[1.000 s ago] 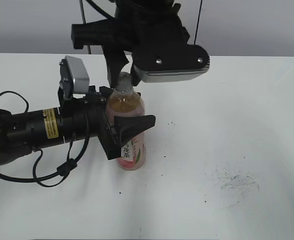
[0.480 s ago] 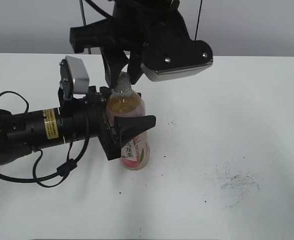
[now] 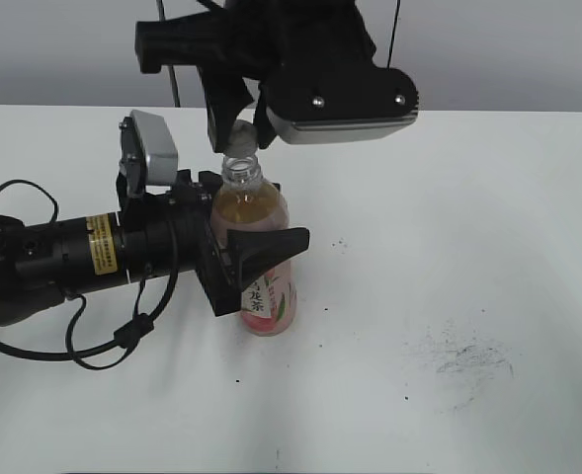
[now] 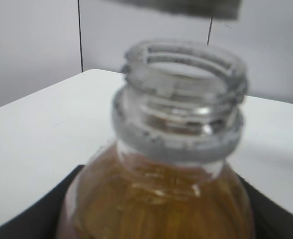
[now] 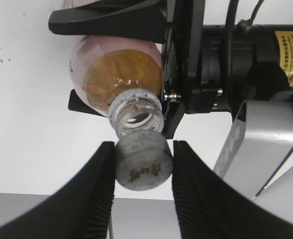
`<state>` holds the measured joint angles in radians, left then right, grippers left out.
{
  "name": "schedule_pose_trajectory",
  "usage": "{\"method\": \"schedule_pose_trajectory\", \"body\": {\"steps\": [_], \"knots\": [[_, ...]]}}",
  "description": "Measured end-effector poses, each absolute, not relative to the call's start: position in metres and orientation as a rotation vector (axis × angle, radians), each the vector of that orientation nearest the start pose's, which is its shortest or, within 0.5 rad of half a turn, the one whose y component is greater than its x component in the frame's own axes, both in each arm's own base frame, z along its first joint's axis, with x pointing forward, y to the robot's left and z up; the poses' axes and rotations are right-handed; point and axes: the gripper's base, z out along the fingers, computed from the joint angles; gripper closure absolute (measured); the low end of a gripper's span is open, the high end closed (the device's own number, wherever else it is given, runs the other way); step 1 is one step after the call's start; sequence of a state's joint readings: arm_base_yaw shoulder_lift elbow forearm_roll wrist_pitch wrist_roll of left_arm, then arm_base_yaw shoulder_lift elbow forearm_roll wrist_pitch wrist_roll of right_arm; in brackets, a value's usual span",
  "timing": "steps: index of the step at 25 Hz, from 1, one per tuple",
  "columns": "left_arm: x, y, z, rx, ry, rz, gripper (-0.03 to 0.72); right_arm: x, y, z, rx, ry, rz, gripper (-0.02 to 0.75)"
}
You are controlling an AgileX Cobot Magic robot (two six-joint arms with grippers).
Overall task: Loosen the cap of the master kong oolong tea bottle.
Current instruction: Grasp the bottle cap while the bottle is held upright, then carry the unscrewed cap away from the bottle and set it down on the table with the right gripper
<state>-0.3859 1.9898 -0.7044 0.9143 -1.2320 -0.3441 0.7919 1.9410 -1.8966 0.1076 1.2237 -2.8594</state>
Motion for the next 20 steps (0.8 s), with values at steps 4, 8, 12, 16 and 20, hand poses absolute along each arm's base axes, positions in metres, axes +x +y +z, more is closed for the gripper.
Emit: {"method": "schedule_pose_trajectory", "body": {"steps": [4, 8, 12, 16, 20], "knots": [[0.272, -0.184, 0.131, 0.986, 1.464, -0.957, 0.243, 0.29, 0.304, 0.326, -2.749, -0.663, -0.43, 0.47], [0.273, -0.184, 0.13, 0.986, 1.465, -0.957, 0.243, 0.299, 0.294, 0.328, -2.839, -0.303, -0.468, 0.47], [0.273, -0.184, 0.13, 0.986, 1.465, -0.957, 0.243, 0.317, 0.272, 0.318, -2.865, 0.275, -0.434, 0.47], [0.273, -0.184, 0.13, 0.986, 1.465, -0.956, 0.243, 0.333, 0.242, 0.295, -2.776, 0.943, -0.358, 0.47], [0.273, -0.184, 0.13, 0.986, 1.465, -0.956, 0.243, 0.339, 0.215, 0.267, -2.59, 1.505, -0.224, 0.47]]}}
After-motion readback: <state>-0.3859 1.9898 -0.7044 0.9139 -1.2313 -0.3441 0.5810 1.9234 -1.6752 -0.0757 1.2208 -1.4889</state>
